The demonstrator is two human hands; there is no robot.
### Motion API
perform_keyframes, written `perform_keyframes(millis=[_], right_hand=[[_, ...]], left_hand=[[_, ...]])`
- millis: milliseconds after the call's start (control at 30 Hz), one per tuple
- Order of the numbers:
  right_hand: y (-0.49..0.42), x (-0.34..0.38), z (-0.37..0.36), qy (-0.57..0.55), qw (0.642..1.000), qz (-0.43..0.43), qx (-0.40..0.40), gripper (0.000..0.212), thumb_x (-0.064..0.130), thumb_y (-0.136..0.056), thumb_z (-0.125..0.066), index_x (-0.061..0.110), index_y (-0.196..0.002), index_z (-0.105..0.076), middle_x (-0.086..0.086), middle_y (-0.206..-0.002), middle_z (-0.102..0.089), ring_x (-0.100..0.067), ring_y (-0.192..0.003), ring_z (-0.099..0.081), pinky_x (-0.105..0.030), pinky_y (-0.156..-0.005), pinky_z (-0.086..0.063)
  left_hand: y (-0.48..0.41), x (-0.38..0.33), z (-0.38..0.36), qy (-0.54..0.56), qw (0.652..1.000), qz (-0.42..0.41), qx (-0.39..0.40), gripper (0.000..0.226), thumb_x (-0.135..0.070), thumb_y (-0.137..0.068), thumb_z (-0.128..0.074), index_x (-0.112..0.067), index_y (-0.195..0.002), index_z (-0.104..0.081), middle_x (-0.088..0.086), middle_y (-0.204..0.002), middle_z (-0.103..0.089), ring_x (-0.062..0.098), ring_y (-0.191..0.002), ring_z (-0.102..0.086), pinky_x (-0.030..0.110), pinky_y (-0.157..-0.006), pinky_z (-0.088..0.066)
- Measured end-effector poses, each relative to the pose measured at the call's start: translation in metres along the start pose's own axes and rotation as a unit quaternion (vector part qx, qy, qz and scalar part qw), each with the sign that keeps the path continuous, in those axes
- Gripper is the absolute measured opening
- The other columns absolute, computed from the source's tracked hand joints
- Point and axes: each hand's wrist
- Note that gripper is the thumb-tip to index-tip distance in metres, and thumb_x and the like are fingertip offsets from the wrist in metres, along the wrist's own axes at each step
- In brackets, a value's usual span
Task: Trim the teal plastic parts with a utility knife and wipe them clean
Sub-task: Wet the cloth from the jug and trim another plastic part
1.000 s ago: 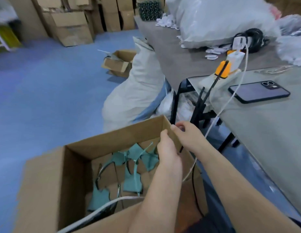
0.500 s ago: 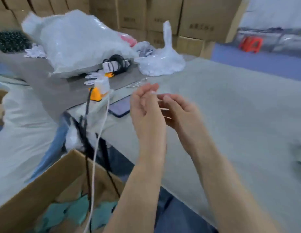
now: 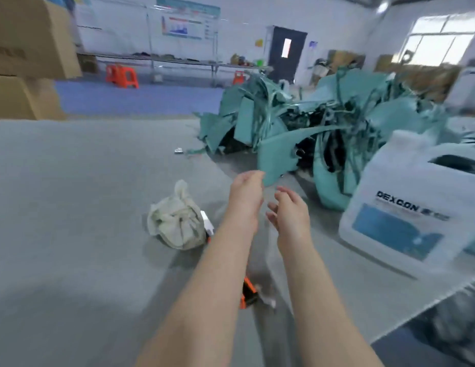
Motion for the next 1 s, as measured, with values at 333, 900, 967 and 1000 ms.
perform_keyframes(millis=[333, 900, 967, 1000], right_hand=[[-0.093, -0.042, -0.022, -0.097, 0.988, -0.097, -0.072, 0.022, 0.004, -0.096, -0.042, 0.012, -0.114, -0.049, -0.015, -0.099, -0.053, -0.025, -0.086, -0.051, -0.034, -0.072, -0.042], [-0.091, -0.033, -0.034, -0.088, 0.988, -0.044, -0.119, 0.02, 0.02, -0.101, -0.042, 0.014, -0.118, -0.05, -0.007, -0.107, -0.06, -0.015, -0.088, -0.049, -0.036, -0.09, -0.046], [-0.076, -0.024, -0.039, -0.102, 0.99, -0.044, -0.088, 0.02, 0.027, -0.103, -0.043, 0.017, -0.12, -0.048, -0.013, -0.119, -0.059, -0.013, -0.116, -0.027, -0.038, -0.091, -0.05], [-0.065, -0.021, -0.043, -0.122, 0.989, -0.042, -0.069, 0.022, 0.032, -0.103, -0.043, 0.018, -0.119, -0.047, -0.01, -0.114, -0.06, -0.018, -0.094, -0.063, -0.035, -0.084, -0.052]], left_hand=[[-0.114, 0.058, -0.029, -0.176, 0.981, -0.03, -0.079, 0.057, -0.01, -0.09, -0.056, -0.001, -0.141, -0.035, 0.013, -0.138, -0.048, 0.025, -0.116, -0.052, 0.014, -0.077, -0.035], [-0.106, -0.003, 0.019, -0.073, 0.953, -0.26, -0.14, 0.015, -0.021, -0.096, -0.056, -0.018, -0.081, -0.054, 0.0, -0.082, -0.063, 0.022, -0.08, -0.062, 0.028, -0.073, -0.049], [-0.09, -0.028, 0.049, -0.031, 0.953, -0.262, -0.147, 0.018, -0.021, -0.096, -0.057, -0.019, -0.078, -0.058, 0.003, -0.083, -0.066, 0.024, -0.082, -0.065, 0.036, -0.074, -0.052], [-0.08, -0.038, 0.069, -0.025, 0.954, -0.259, -0.147, 0.019, -0.021, -0.095, -0.058, -0.019, -0.077, -0.059, 0.002, -0.081, -0.067, 0.023, -0.08, -0.065, 0.036, -0.071, -0.053]])
Point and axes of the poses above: each hand's wrist, its own y-axis away from the middle knuckle, its own z-axis out of the back of the hand, x = y × z
